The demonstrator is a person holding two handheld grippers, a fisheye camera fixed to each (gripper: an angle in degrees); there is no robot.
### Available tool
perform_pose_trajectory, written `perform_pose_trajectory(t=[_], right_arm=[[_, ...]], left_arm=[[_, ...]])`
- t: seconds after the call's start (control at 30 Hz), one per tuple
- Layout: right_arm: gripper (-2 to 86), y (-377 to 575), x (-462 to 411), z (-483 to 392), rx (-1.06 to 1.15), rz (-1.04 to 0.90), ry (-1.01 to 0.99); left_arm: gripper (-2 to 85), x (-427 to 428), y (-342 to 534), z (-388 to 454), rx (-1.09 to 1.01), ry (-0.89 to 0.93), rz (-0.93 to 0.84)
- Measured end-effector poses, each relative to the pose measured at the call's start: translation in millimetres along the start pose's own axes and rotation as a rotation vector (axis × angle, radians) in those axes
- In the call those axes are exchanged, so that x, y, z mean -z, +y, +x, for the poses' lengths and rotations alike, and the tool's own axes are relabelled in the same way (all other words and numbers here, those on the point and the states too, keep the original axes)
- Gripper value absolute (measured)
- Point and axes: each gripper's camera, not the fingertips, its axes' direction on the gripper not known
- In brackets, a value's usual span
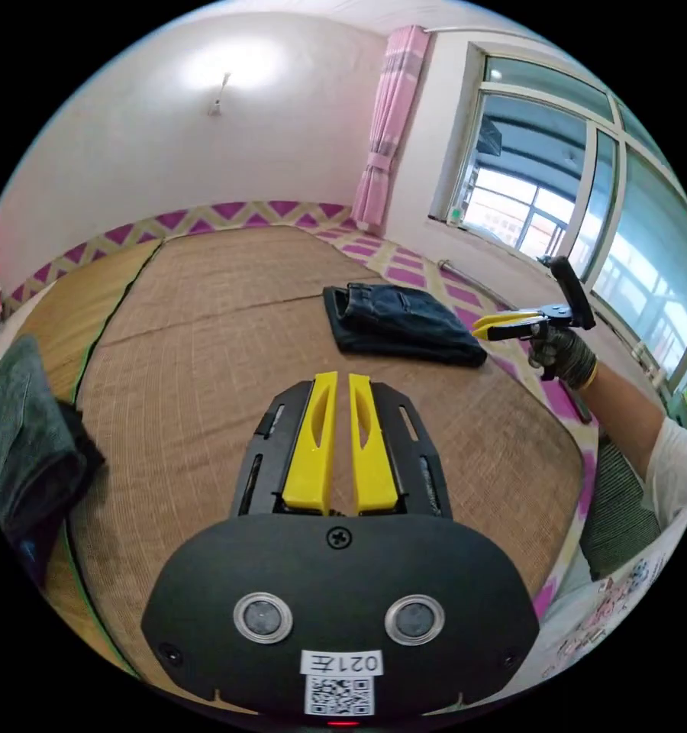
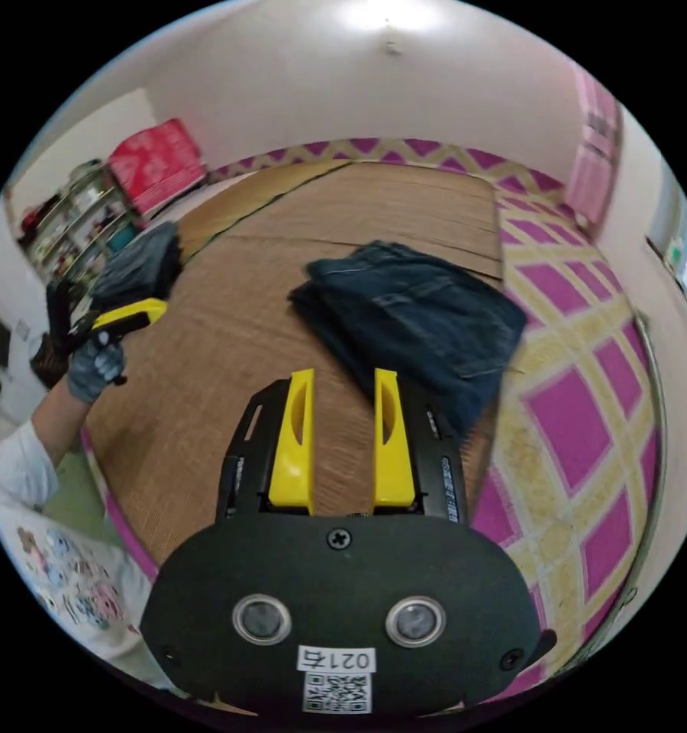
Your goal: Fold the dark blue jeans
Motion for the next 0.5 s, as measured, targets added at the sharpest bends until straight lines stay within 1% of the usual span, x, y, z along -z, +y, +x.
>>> perform_pose_trajectory(t=[0.03,0.07,0.13,0.2,0.3,0.5], right_arm=[[11.5,-4,-8,-37,0.07,0.001,-0.055],[11.6,-7,-12,-55,0.104,0.002,-0.073],[11.7,-20,-28,-125,0.251,0.027,-0.138],[11.8,-33,-41,-176,0.343,0.049,-0.142],[13.1,-59,-66,-261,0.478,0.084,-0.165],[13.6,-111,-121,-439,0.783,0.153,-0.127]], left_arm=[[-0.7,12,9,-3,0.023,0.0,0.007],[-0.7,35,28,-10,0.077,-0.006,0.031],[-0.8,67,55,-19,0.144,-0.025,0.038],[-0.7,109,89,-28,0.207,-0.105,0.039],[0.1,161,130,-35,0.236,-0.224,0.036],[3.9,250,203,-54,0.301,-0.385,0.047]])
